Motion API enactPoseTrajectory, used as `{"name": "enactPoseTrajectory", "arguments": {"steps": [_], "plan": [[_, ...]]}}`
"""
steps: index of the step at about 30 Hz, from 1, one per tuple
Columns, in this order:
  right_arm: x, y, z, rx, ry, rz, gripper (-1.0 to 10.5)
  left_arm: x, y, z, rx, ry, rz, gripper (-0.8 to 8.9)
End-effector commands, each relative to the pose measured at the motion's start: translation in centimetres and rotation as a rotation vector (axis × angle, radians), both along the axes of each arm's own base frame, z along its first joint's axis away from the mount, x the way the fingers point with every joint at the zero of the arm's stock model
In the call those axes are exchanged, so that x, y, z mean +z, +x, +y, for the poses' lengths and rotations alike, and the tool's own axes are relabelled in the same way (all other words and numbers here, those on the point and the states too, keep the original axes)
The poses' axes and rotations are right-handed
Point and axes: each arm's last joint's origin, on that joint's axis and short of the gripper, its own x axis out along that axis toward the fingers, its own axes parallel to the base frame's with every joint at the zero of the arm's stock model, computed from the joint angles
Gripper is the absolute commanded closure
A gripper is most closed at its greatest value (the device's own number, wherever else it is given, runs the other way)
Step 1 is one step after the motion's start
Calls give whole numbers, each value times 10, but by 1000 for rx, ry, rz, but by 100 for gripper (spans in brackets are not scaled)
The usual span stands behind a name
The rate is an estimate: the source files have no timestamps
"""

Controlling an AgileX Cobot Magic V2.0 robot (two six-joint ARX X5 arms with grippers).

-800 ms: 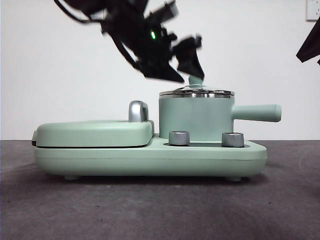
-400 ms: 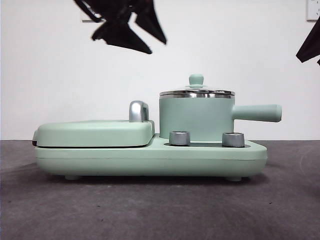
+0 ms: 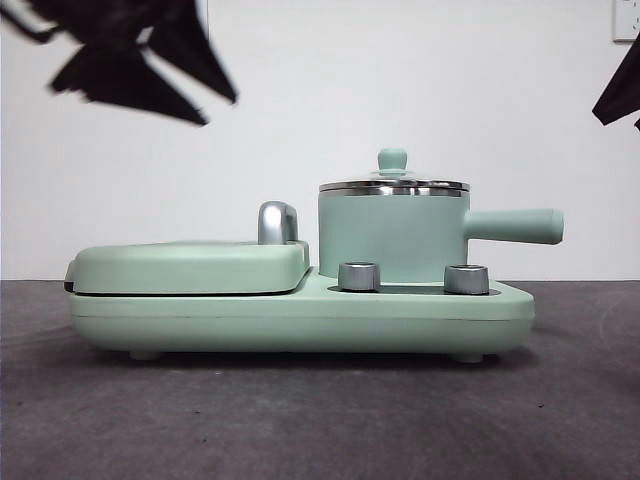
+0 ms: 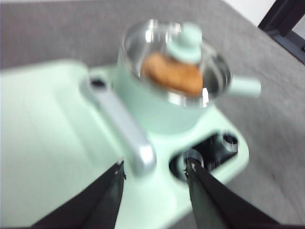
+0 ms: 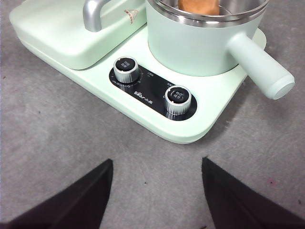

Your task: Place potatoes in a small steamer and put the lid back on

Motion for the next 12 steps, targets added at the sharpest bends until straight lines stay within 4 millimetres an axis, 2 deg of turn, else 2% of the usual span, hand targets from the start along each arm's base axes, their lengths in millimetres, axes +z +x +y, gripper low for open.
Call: {"name": "enactPoseTrajectory", "arguments": {"steps": [1,7,12], "plan": [[2,1,1,0,12,-5,661,-3,-21,13,23,-44,-11,608],[1,4,3,1,8,3,661,-15,-63,38,82,-92,-13,608],[-2,10,6,1,-2,23,661,-25,-87,54,144,-67,31,608]]}}
